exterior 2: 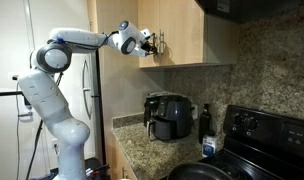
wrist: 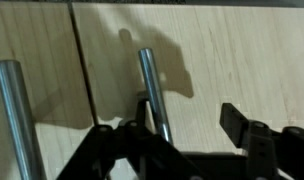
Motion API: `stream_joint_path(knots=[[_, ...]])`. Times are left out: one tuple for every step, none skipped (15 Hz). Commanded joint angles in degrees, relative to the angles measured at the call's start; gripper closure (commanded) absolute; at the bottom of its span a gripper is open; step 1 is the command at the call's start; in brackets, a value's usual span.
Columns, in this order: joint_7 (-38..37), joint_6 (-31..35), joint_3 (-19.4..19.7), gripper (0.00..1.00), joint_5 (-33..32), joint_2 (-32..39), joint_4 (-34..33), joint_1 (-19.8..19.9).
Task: Open the left door of the cabinet above the air fryer
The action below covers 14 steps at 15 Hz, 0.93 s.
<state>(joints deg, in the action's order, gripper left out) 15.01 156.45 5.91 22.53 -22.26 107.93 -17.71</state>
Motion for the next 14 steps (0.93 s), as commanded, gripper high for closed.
stream_joint_path(knots=[[1.73, 2.48, 0.49, 0.56, 0.95, 1.93, -1.49, 0.15], [1.98, 2.51, 0.81, 0.62, 1.33, 1.51, -1.11, -0.09], [3.25, 2.34, 1.69, 0.7, 2.62, 0.83, -0.43, -1.17], [3.96, 2.48, 2.68, 0.76, 3.12, 0.36, 0.25, -2.3], [5.35, 2.72, 3.5, 0.84, 4.68, -0.14, 1.0, -3.38], [6.7, 2.81, 4.26, 0.9, 6.1, -0.39, 1.51, -4.31], [8.29, 3.41, 4.94, 0.98, 7.65, -0.68, 2.15, -5.39], [10.04, 3.62, 5.55, 0.99, 8.92, -0.82, 2.42, -6.4], [13.07, 4.13, 6.23, 0.95, 10.43, -1.22, 2.81, -7.97], [15.45, 4.08, 6.93, 0.95, 11.82, -1.64, 3.01, -9.35], [18.87, 2.14, 8.22, 0.96, 14.06, -2.9, 3.3, -11.97], [21.1, 0.77, 9.12, 0.95, 16.17, -4.22, 3.78, -13.84], [22.33, 0.38, 8.77, 0.95, 16.5, -5.83, 5.09, -14.18], [23.49, 0.13, 8.64, 0.95, 16.76, -7.09, 6.15, -14.69]])
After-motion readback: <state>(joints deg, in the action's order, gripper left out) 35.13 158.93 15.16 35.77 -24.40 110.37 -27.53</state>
